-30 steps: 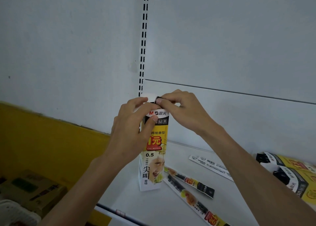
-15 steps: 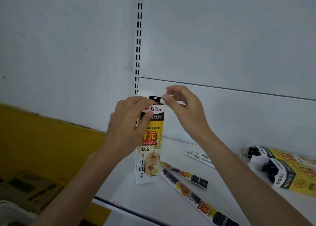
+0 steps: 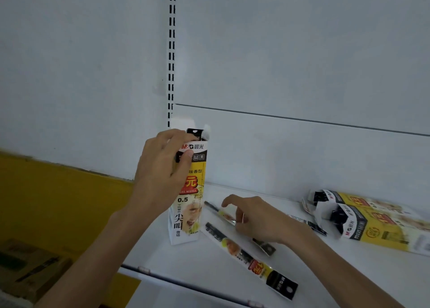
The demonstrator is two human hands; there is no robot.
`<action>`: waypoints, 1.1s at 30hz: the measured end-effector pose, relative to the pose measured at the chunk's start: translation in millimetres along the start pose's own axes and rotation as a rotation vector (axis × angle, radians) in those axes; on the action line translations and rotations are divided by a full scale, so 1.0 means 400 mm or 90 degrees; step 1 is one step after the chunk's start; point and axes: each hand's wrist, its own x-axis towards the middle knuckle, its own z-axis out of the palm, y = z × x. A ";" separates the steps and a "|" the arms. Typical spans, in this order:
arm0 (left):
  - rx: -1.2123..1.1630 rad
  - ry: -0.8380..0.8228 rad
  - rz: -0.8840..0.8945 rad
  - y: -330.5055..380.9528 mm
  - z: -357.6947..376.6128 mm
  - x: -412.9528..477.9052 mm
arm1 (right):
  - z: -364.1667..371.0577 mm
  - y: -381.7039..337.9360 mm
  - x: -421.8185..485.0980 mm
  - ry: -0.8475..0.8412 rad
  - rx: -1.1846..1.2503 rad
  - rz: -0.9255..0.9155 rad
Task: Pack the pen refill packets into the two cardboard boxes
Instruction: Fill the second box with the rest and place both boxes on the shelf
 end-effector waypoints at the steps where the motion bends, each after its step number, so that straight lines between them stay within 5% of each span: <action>1: -0.004 -0.005 0.002 -0.002 -0.006 0.003 | -0.006 0.004 -0.013 -0.004 0.018 -0.005; 10: 0.013 -0.058 -0.027 0.021 -0.016 0.030 | 0.025 -0.046 -0.103 0.019 -0.180 -0.085; 21: 0.016 -0.089 -0.046 0.034 -0.025 0.037 | 0.007 -0.058 -0.074 -0.044 -0.147 -0.058; 26: 0.012 -0.110 -0.054 0.037 -0.038 0.036 | -0.017 -0.025 -0.039 -0.017 0.139 0.014; 29: 0.010 -0.135 -0.071 0.037 -0.052 0.048 | -0.034 -0.019 -0.029 -0.063 0.590 0.093; 33: -0.011 -0.143 -0.082 0.030 -0.056 0.053 | -0.071 -0.013 -0.026 -0.140 0.908 -0.020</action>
